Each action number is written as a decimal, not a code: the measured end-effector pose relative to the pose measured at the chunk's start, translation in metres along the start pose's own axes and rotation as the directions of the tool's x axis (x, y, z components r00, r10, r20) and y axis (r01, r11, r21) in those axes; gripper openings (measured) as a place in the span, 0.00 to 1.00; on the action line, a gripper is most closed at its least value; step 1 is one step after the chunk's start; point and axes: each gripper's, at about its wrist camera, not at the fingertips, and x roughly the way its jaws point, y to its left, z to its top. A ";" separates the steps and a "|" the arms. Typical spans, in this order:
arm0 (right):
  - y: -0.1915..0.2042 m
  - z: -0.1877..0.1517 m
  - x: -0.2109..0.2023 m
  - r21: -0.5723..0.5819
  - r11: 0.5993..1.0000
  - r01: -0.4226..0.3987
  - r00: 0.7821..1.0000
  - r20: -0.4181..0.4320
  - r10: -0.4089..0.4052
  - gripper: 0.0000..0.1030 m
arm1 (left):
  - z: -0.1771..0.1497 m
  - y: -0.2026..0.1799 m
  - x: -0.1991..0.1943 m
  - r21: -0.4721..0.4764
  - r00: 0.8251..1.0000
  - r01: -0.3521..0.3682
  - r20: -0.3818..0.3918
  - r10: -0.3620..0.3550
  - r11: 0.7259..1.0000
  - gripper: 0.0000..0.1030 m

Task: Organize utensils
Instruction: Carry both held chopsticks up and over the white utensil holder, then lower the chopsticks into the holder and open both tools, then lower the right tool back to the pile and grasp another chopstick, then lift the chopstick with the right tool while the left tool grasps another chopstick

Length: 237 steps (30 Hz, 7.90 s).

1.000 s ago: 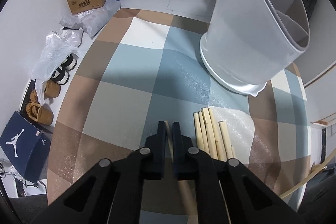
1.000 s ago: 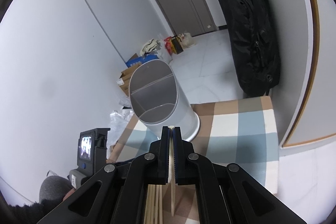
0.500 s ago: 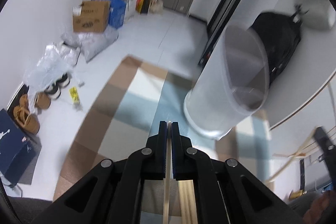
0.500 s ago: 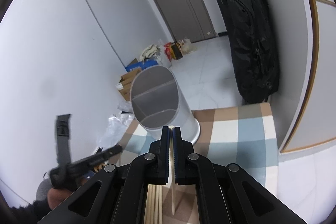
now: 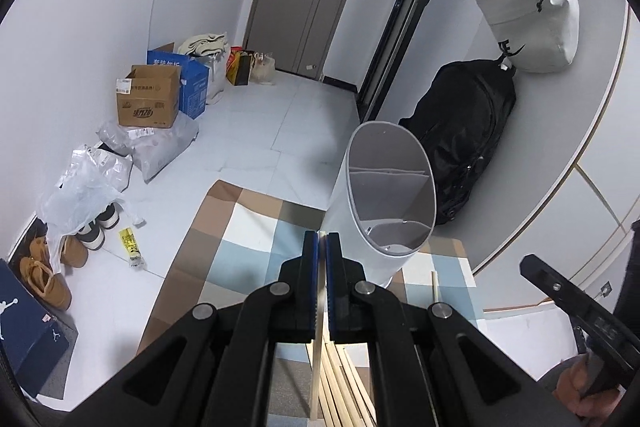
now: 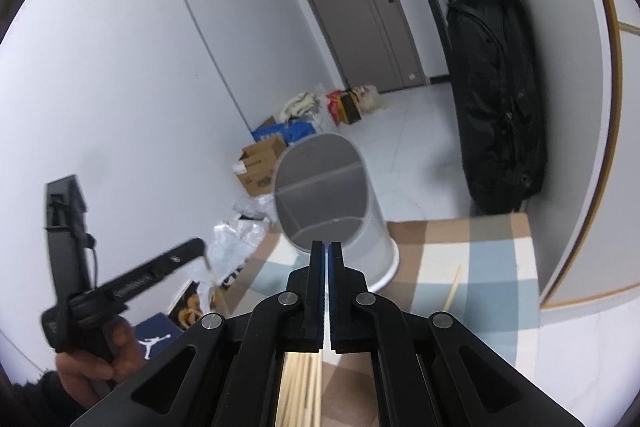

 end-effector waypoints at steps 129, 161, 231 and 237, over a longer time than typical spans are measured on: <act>0.023 0.094 0.074 -0.223 0.966 -0.127 0.954 0.238 0.181 0.61 | 0.107 -0.042 0.057 0.133 0.960 0.248 -0.170 -0.224 0.960 0.37; 0.025 0.000 0.022 -0.129 0.983 -0.127 0.992 -0.029 0.124 1.00 | 0.000 -0.001 -0.003 0.062 0.997 -0.067 -0.041 0.069 0.996 0.81; 0.017 -0.011 0.065 -0.032 0.999 -0.016 0.982 -0.188 0.009 0.04 | -0.062 0.012 0.088 0.129 0.862 -0.191 -0.451 0.229 0.973 0.80; 0.011 -0.011 0.062 -0.006 0.999 -0.041 0.983 -0.180 0.039 0.04 | -0.066 0.005 0.096 0.160 0.842 -0.213 -0.471 0.264 0.964 0.80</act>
